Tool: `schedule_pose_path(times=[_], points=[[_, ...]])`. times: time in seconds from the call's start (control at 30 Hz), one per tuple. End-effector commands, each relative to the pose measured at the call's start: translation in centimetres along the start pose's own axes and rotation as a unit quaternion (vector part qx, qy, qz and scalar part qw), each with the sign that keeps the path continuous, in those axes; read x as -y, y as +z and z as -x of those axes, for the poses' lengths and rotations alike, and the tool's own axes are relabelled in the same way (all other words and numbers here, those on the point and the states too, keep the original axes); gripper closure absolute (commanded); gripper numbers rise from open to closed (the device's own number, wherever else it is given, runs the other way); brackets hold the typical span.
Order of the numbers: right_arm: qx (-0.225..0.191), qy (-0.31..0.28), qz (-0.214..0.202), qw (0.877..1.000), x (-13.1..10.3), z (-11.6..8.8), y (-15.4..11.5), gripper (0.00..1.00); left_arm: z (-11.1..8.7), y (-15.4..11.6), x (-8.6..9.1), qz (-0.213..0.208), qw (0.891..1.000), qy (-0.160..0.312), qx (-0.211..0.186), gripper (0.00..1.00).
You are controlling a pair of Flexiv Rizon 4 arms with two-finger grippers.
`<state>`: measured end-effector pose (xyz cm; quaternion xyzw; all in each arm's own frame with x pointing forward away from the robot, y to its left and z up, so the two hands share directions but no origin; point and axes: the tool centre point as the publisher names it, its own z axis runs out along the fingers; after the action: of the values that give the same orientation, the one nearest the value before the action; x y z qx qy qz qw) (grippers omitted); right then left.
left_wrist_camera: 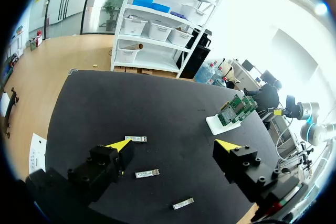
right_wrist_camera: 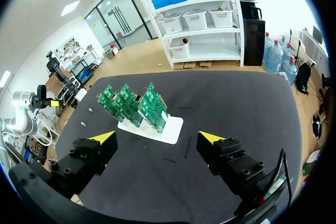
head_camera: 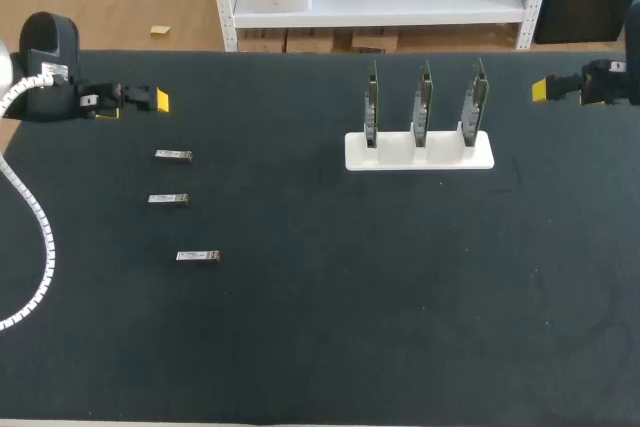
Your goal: Pick up the optical module with the left hand, and insert it into the network port with the right hand.
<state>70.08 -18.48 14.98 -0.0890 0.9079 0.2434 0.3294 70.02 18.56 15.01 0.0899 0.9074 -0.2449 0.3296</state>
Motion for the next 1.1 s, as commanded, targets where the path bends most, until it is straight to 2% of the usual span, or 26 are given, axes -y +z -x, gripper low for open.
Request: schedule_pose_path(times=[0.03,0.63,0.67,0.7,0.77,0.93,1.0,1.07,1.1], points=[[0.0,0.0,-0.001,1.0,-0.1,0.0,-0.1,0.0,0.0,0.0,0.0,0.0,1.0,0.0,0.0,0.0],[0.0,0.0,-0.001,1.0,-0.1,0.0,-0.1,0.0,0.0,0.0,0.0,0.0,1.0,0.0,0.0,0.0],[0.0,0.0,-0.001,1.0,-0.1,0.0,-0.1,0.0,0.0,-0.1,0.0,0.001,1.0,0.009,0.01,0.0],[0.0,0.0,-0.001,1.0,-0.1,0.0,-0.1,0.0,0.0,-0.1,-0.1,0.015,1.0,0.013,0.003,0.0],[0.0,0.0,-0.001,1.0,-0.1,0.0,-0.1,0.0,0.1,0.0,-0.2,0.002,1.0,0.018,0.0,0.0],[0.0,0.0,-0.001,1.0,-0.1,0.0,-0.1,0.0,0.5,0.5,-0.9,0.013,0.993,0.11,-0.026,0.0],[0.0,0.0,-0.001,1.0,-0.1,0.0,-0.1,0.0,0.8,0.8,-1.5,0.0,0.986,0.161,-0.038,0.0],[0.0,0.0,-0.001,1.0,-0.1,0.0,-0.1,0.0,0.9,1.4,-2.4,0.007,0.974,0.214,-0.077,0.0],[0.0,0.0,-0.001,1.0,-0.1,0.0,-0.1,0.0,0.8,1.7,-2.8,-0.006,0.967,0.238,-0.094,0.0]])
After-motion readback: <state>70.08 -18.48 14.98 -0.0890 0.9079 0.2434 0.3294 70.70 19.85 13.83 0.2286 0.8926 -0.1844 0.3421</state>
